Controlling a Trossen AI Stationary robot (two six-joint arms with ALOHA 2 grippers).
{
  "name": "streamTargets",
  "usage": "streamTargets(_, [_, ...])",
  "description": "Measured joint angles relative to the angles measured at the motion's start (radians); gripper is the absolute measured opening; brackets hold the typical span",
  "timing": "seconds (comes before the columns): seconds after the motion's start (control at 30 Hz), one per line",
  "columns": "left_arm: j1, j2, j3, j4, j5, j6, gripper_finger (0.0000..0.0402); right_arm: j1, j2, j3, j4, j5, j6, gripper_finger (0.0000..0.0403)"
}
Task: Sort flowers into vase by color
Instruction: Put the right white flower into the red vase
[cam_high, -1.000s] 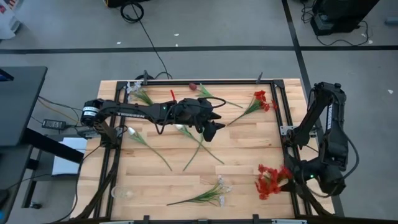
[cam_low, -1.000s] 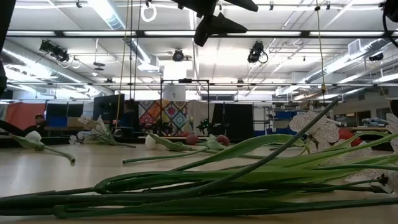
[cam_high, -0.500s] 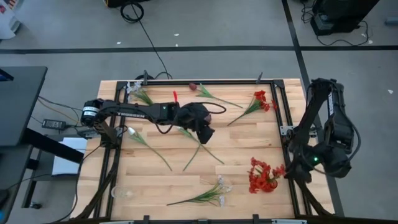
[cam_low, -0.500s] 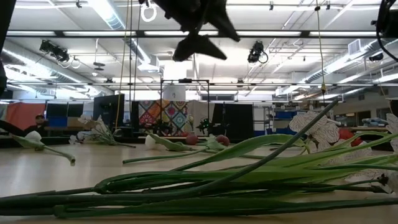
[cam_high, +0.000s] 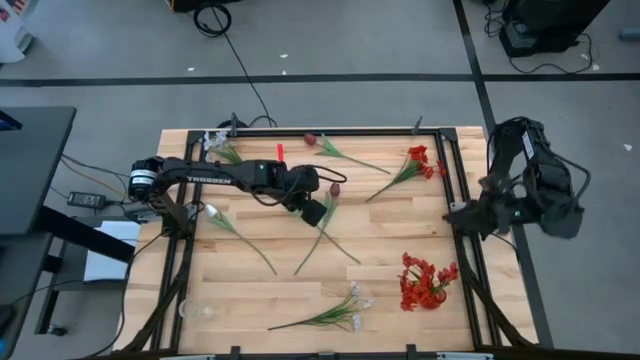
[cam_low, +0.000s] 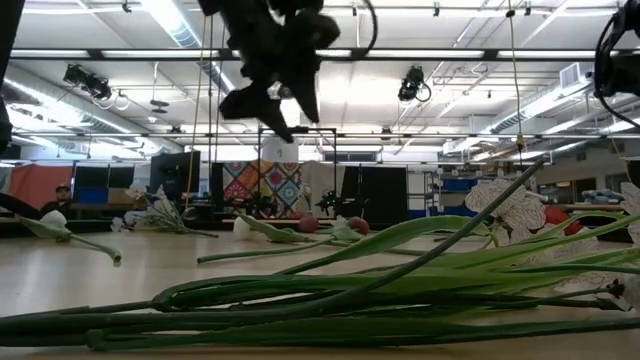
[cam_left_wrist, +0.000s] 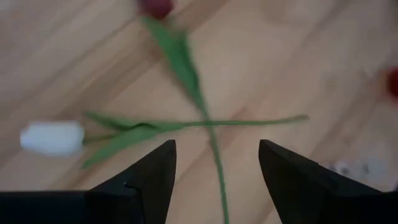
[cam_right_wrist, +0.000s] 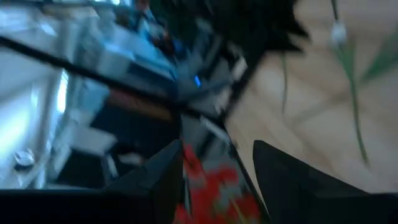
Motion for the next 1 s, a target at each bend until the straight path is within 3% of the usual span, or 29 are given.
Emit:
streamTargets(0.2, [0.006,0.001,-0.240,0.256,-0.066,-0.460,0.0216,-0.045,-0.043,0.001,0.062,0.082,-0.162,0.0201])
streamTargets(0.33, [-0.014,0.002,-0.363,0.481,-0.094,-0.685,0.0216,-0.079,-0.056,0.001,0.059,0.055,-0.176,0.0201])
streamTargets(0.43, [-0.037,0.008,-0.403,0.535,-0.150,-0.798,0.0215,-0.099,-0.064,0.000,0.051,0.019,-0.180,0.0201])
streamTargets(0.63, [-0.057,0.010,-0.405,0.458,-0.235,-0.933,0.0215,-0.123,-0.071,0.000,0.055,-0.044,-0.203,0.0201])
streamTargets(1.0, [-0.008,0.106,-0.396,0.448,-0.224,-0.997,0.0180,-0.127,-0.072,0.000,0.057,-0.155,-0.253,0.0201])
